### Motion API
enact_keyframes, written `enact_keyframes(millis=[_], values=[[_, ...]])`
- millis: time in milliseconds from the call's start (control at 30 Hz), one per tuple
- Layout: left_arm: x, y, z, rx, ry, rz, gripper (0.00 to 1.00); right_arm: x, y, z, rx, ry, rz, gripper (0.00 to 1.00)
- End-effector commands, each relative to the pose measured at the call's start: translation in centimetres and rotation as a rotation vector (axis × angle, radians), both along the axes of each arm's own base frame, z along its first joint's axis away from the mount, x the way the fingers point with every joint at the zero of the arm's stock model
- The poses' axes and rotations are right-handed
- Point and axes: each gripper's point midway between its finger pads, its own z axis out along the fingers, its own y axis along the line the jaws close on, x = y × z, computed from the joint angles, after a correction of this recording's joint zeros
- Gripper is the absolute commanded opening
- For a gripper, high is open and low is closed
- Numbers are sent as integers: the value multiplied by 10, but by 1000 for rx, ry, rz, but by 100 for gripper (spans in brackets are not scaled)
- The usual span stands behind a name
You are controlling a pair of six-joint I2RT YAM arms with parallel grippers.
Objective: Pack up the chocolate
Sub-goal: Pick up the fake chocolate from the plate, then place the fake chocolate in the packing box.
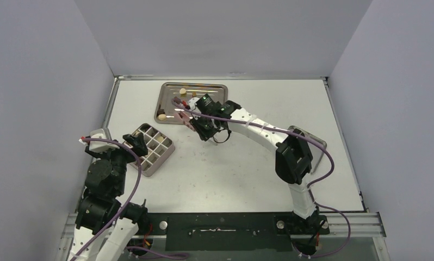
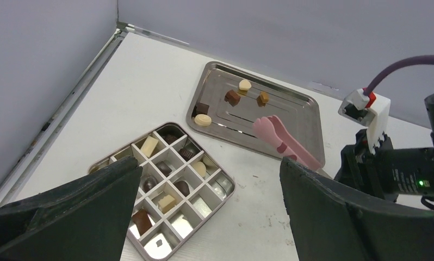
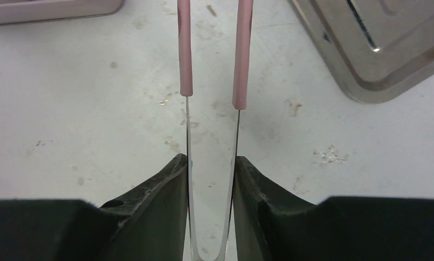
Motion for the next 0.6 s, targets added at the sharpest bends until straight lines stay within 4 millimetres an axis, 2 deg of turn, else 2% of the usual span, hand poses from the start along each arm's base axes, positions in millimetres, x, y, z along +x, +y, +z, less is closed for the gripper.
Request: enact_keyframes(millis=[0,167,367,567], values=[[-8,13,24,-13,-66,56,97,-27,31,51,144,-84,30,11],[-11,18,25,-17,-75,78,97,-60,46,50,165,-75,74,11],[-12,18,25,-19,-74,81,97,-79,53,39,155,-60,91,11],[-11,18,25,-18,-71,78,97,-88,54,22,128,-31,105,13]])
